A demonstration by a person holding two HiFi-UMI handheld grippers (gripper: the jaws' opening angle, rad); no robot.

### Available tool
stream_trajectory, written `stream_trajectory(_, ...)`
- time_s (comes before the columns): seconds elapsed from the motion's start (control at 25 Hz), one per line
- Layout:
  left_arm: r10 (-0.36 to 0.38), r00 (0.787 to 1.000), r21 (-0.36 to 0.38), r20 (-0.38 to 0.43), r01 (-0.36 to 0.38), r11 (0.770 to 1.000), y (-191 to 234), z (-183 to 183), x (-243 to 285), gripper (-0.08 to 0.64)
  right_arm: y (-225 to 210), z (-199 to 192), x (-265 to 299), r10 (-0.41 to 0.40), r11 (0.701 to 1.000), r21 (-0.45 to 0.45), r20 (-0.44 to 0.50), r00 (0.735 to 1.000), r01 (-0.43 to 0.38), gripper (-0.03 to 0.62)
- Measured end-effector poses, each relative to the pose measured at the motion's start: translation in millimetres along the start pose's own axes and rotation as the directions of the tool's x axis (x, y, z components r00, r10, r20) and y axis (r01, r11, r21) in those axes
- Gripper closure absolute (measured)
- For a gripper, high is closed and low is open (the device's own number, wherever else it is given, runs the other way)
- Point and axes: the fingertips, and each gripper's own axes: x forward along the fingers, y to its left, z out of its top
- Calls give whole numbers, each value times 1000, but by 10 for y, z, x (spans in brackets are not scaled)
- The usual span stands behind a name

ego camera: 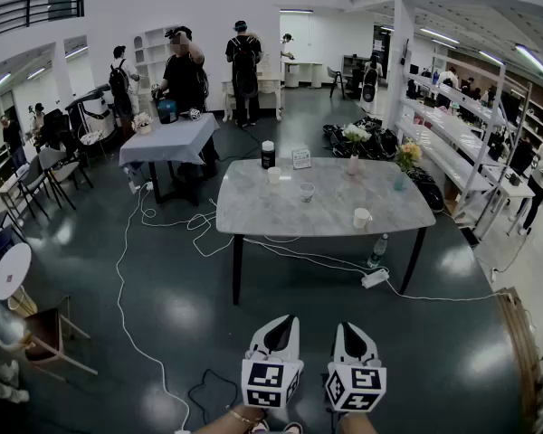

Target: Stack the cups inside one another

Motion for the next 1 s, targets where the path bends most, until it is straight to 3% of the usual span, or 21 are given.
stream_trajectory(0.44, -1, 1000, -3, -14, 1, 1000, 112, -35, 12, 565, 62, -23, 69, 0, 1000, 6, -9, 1000, 0, 584)
stream_trajectory(1.0, -22, 1000, 3, -19, 22, 1000, 613, -74, 24, 565, 317, -90, 415, -71, 997, 20, -16, 997, 71, 584)
